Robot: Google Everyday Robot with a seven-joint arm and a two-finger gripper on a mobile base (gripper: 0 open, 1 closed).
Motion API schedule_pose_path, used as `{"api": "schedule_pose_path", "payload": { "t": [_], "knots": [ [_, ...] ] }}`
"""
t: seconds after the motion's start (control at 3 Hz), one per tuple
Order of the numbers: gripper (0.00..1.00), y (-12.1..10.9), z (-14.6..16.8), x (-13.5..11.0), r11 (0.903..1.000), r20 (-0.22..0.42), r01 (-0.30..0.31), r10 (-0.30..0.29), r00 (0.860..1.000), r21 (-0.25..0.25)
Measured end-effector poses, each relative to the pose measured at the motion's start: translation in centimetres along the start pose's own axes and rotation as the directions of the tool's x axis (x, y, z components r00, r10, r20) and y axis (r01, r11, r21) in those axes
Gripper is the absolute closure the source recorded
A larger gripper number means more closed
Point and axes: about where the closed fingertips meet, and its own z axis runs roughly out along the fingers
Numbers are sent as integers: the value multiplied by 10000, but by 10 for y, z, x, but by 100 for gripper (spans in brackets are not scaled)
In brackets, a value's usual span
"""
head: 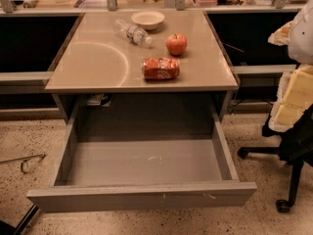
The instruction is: Place coke can into top drawer
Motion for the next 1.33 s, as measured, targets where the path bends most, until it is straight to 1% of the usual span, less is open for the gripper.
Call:
{"api": "schedule_pose_path", "payload": {
  "t": [0.33, 0.67, 1.0, 1.33],
  "knots": [
    [0, 0, 0, 0, 10000, 0, 0, 0, 10000, 0],
    [0, -29, 25, -26, 9990, 579, 449, -450, 9973, 45],
    [0, -64, 67, -76, 9941, 1542, 1079, -1051, 9824, -98],
    [0, -64, 67, -76, 9941, 1543, 1079, -1052, 9824, -97]
  ]
}}
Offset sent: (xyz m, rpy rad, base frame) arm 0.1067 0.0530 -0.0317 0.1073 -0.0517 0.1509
